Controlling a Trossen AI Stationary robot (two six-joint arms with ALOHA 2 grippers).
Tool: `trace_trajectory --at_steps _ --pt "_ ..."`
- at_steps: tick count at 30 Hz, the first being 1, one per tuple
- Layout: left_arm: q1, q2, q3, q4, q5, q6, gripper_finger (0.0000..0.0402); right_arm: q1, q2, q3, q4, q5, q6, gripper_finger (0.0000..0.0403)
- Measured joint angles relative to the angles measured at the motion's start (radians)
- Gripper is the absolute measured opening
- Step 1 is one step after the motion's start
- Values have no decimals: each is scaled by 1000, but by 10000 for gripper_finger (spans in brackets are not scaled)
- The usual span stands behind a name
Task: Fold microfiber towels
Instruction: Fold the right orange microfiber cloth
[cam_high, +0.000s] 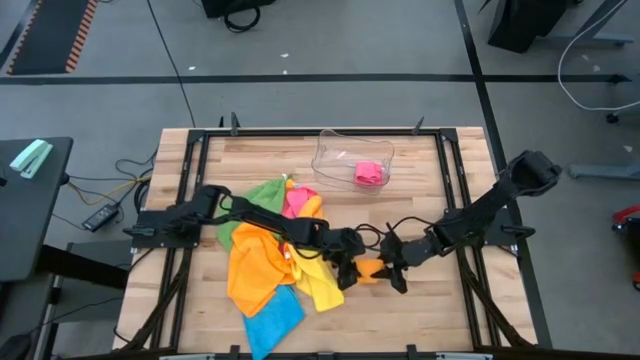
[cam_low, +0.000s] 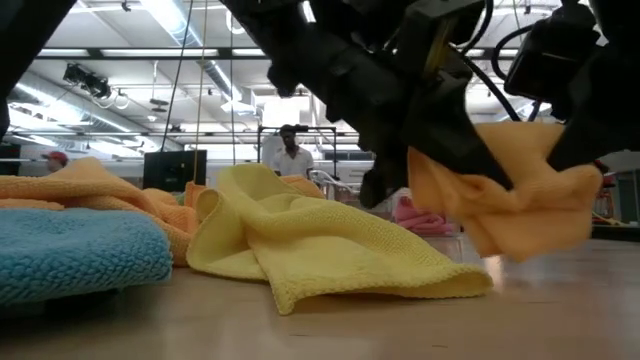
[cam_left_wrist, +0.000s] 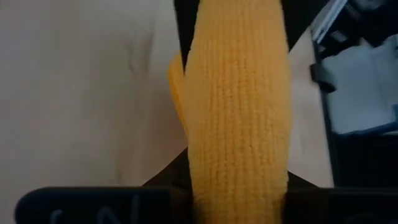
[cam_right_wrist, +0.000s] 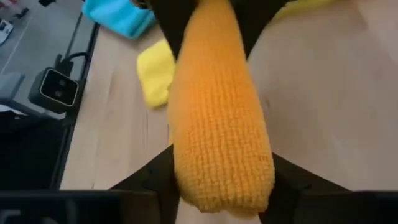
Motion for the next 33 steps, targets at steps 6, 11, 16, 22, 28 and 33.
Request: trace_trajectory --at_steps 6,11,16,22,28,33 --pt "-13 30 0 70 39 -87 78 0 3 0 1 -43 75 153" --pt "-13 47 0 68 38 -104 101 -8 8 0 -19 -38 93 169" --pt "3 38 0 40 39 40 151 -25 9 0 -37 -33 90 177" --pt "31 -2 1 -26 19 143 208 -47 9 0 -76 -28 93 177" --pt "49 -14 1 -83 11 212 253 -55 9 0 -93 -12 93 177" --pt "76 -77 -1 -163 -50 285 274 -68 9 0 -108 -11 86 177"
